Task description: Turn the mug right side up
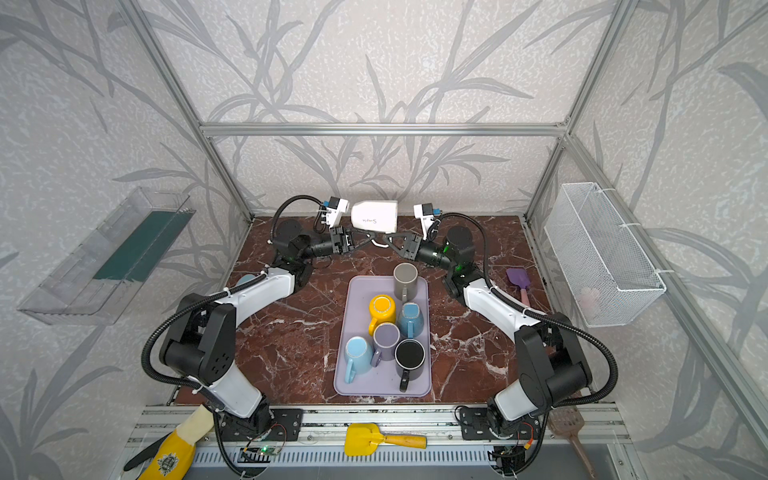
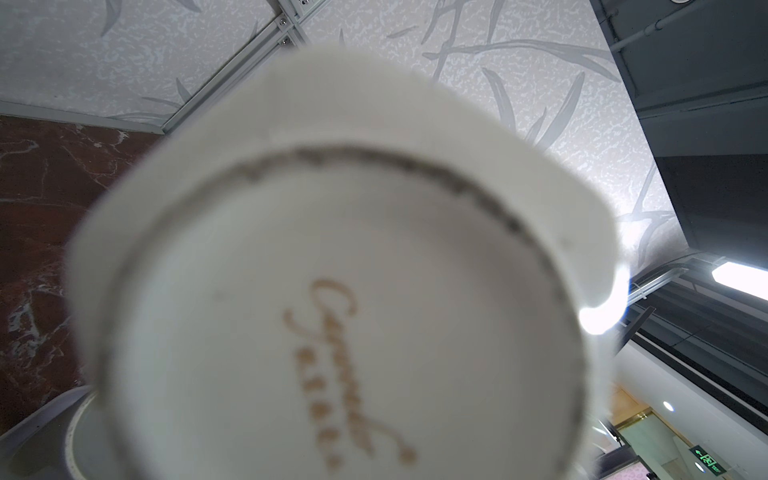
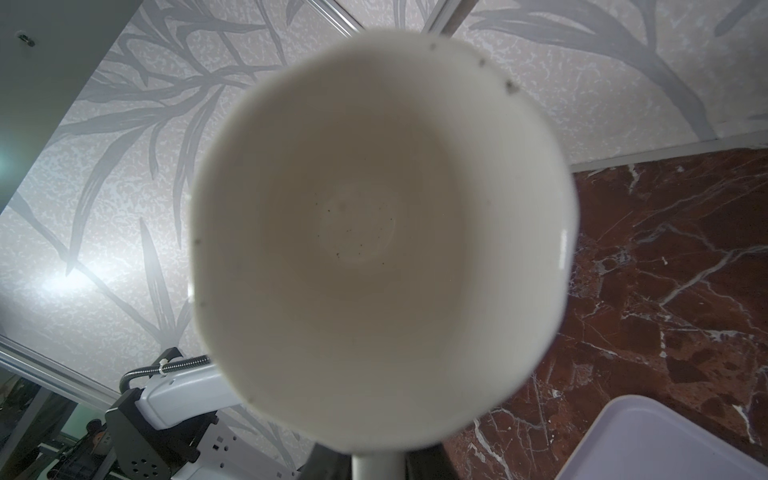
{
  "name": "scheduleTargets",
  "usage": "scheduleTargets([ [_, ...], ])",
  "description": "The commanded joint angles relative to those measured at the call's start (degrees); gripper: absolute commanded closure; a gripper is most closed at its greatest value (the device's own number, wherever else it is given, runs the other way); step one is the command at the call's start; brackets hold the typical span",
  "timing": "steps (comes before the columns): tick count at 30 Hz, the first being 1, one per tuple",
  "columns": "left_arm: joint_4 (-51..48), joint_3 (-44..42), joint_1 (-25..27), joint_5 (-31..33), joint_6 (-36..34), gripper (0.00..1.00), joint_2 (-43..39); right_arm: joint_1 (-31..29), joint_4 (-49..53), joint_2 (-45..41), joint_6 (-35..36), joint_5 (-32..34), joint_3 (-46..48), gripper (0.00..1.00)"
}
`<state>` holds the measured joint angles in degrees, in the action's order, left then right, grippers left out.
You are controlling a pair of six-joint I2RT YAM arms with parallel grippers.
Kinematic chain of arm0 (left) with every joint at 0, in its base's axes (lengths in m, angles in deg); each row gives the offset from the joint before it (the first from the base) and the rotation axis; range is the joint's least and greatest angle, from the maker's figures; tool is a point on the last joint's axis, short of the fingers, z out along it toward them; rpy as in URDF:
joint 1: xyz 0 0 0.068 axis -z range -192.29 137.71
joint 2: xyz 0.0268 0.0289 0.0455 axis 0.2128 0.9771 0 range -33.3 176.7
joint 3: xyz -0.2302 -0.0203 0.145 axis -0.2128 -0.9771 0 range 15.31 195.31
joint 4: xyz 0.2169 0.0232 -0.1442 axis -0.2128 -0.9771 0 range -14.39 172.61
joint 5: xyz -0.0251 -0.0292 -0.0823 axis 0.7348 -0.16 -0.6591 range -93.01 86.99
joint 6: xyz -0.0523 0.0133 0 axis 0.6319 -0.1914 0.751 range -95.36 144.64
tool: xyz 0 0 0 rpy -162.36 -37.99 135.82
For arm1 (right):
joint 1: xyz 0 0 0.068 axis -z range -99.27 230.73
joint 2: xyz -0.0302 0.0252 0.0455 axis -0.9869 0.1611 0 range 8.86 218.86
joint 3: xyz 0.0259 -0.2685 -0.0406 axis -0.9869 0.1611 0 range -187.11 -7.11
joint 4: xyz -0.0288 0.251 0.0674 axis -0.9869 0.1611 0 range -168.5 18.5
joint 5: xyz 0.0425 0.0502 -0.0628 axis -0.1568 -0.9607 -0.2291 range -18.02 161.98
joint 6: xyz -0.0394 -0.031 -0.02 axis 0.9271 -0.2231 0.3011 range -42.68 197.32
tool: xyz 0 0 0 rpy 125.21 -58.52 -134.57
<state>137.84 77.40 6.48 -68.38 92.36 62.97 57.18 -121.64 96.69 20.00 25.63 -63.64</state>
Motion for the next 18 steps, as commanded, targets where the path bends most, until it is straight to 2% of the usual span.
scheduleTargets([
  [1,7.5,0.7,1.2,0.1,0.3,1.00,-1.0,-1.1,-2.6,0.7,-0.7,-0.7,-1.8,0.76],
  [5,7.7,0.8,1.4,0.2,0.4,1.00,-0.6,-1.0,-2.5,0.8,-1.0,-0.2,-1.8,0.74],
  [7,7.9,0.8,1.4,0.2,0.4,1.00,-0.5,-1.0,-2.5,0.6,-1.0,0.3,-1.6,0.81],
  [9,7.9,0.7,1.4,0.2,0.4,1.00,-0.5,-1.0,-2.3,0.4,-0.9,0.8,-1.4,0.96],
  [10,7.8,0.7,1.4,0.2,0.4,1.00,-0.6,-1.0,-2.1,0.3,-0.8,1.2,-1.3,1.00],
  [14,6.6,0.7,1.3,0.0,-0.2,0.99,-0.5,-0.8,-1.7,0.0,-0.7,1.6,-1.1,1.00],
  [18,4.8,0.3,1.0,0.1,-1.3,0.75,-1.0,0.0,-0.9,0.0,-0.5,1.4,-1.2,1.00],
])
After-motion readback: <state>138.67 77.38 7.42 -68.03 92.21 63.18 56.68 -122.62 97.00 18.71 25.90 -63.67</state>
